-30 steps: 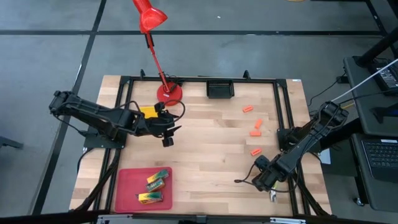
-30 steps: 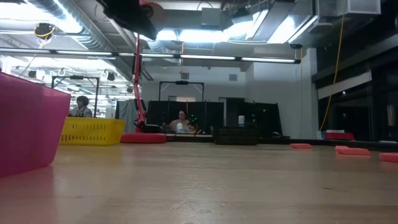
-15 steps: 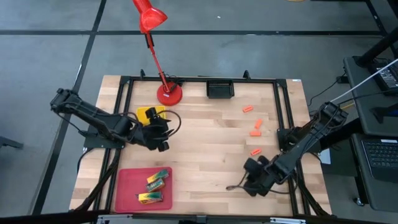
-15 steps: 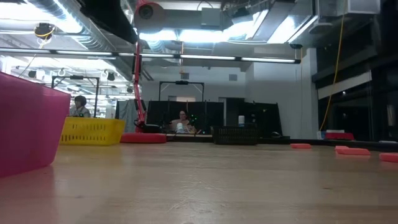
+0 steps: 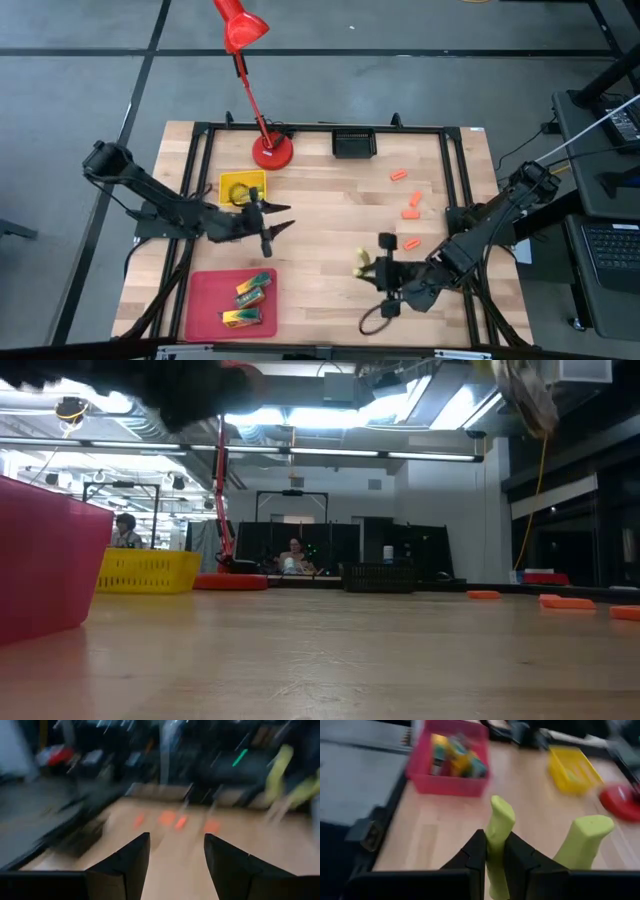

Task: Pick & Place School Supplies
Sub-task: Put the hole puncher into the yellow bin

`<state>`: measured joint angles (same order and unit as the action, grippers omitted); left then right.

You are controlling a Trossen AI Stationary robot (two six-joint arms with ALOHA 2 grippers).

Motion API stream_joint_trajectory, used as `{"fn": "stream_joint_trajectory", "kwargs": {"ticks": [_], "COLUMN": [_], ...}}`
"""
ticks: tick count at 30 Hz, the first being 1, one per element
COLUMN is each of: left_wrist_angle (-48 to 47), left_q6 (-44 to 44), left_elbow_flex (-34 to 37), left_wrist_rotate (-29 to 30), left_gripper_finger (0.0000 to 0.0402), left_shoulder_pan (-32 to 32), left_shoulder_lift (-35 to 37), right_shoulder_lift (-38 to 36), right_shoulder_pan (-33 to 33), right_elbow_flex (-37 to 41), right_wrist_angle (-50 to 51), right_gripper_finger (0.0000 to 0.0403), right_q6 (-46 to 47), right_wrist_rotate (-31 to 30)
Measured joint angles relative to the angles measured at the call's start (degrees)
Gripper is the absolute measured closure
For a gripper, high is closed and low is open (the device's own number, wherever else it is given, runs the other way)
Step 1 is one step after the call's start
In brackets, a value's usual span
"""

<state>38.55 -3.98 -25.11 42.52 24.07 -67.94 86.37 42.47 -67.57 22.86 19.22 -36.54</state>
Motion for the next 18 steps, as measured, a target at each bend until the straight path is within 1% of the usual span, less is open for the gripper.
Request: {"fn": "stream_joint_trajectory", "kwargs": {"ticks": [1, 2, 3, 6, 9, 11, 15, 18], "left_wrist_angle": [7.78, 13.47, 16.85, 18.93, 18.74, 18.63, 18.74, 19.50], "left_q6": [1.82, 3.14, 4.33, 7.60, 12.22, 15.34, 20.17, 22.81], "left_elbow_flex": [2.18, 3.83, 5.06, 5.84, 4.06, 1.98, -3.05, -6.93], "left_wrist_rotate": [-3.79, -7.54, -10.87, -18.54, -20.88, -21.90, -23.41, -25.78], "left_gripper_finger": [0.0218, 0.0218, 0.0217, 0.0215, 0.0216, 0.0217, 0.0217, 0.0217], "left_shoulder_pan": [-0.96, -2.00, -3.09, -5.86, -7.65, -8.26, -8.88, -8.89], "left_shoulder_lift": [0.00, 0.06, 0.07, -0.02, -2.25, -4.65, -11.16, -16.46], "right_shoulder_lift": [0.02, 0.02, 0.02, 0.05, 0.07, 0.07, 0.09, 0.36], "right_shoulder_pan": [-0.35, -0.84, -1.48, -3.77, -5.94, -7.36, -10.02, -11.73], "right_elbow_flex": [0.00, 0.02, 0.02, 0.70, 1.77, 1.91, 2.10, 2.10], "right_wrist_angle": [-1.82, -3.69, -5.24, -9.74, -15.37, -17.25, -17.63, -19.49], "right_gripper_finger": [0.0361, 0.0361, 0.0361, 0.0361, 0.0361, 0.0361, 0.0361, 0.0361], "right_q6": [-3.18, -5.99, -8.03, -14.07, -19.89, -22.57, -27.29, -30.05], "right_wrist_rotate": [1.24, 2.97, 4.33, 8.48, 14.21, 17.07, 18.85, 21.46]}}
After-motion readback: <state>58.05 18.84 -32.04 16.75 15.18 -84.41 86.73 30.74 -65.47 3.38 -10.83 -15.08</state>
